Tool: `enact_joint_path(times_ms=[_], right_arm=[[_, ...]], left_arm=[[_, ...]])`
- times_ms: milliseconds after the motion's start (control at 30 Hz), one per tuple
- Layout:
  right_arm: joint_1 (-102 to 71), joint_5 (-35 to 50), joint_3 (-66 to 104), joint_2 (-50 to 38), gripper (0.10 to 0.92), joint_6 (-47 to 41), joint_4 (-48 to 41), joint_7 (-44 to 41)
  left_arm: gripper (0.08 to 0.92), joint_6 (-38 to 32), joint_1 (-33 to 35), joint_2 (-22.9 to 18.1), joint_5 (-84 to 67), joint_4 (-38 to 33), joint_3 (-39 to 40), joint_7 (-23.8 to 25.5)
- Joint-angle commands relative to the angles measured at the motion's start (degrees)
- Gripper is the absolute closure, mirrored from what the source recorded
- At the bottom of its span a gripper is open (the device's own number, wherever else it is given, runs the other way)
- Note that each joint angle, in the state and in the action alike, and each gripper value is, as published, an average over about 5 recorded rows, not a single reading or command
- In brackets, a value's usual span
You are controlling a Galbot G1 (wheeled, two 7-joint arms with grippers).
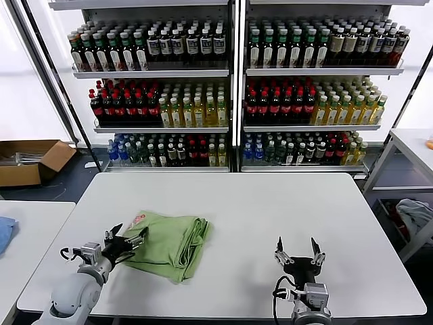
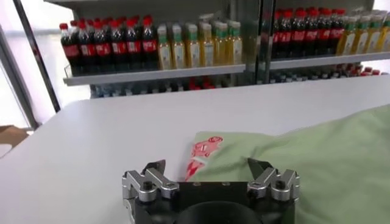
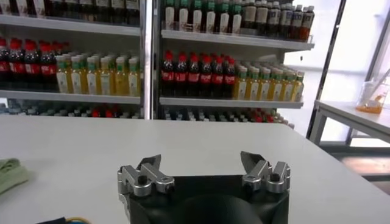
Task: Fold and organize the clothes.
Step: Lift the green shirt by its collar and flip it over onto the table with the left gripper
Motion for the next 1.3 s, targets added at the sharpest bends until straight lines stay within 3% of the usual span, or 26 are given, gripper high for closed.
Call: enact_joint_path(times_ms=[33,233,600,900,1100,1300], right_arm=[[0.3,-0.2,-0.2,0.1,0.203,0.0,-0.2,0.0],[0.8,-0.2,-0.3,0.0,0.203,0.1,-0.2,-0.1],[1.0,-0.1,0.2,-0.2,0.203,0.4,-0.2,-0.4],[1.7,0.0,0.4,-0.6,0.203,0.3,-0.3,-0.2],[3.3,0.7,0.2,-1.3,0.203,-0.1,-1.0,-0.1],[4.5,1.3,-0.9,-1.4,0.203,-0.2,-2.0,-0.1]], left_arm=[[0.177,0.8,0.0,0.5,-2.3,1.9,-0.3,1.2],[0.218,1.2,1.1,0.2,-2.4,1.5,-0.3,2.5],[0.536,1.4,2.3,-0.5,-2.3,1.0,-0.5,3.0],[0.795,-0.8,2.9,-0.8,0.2,0.7,-2.8,0.7],[0.872,-3.0,3.3,5.3,-0.4,0.6,-13.4,-0.8],[0.872,-5.6,3.8,17.5,0.5,6.5,-26.8,0.4]])
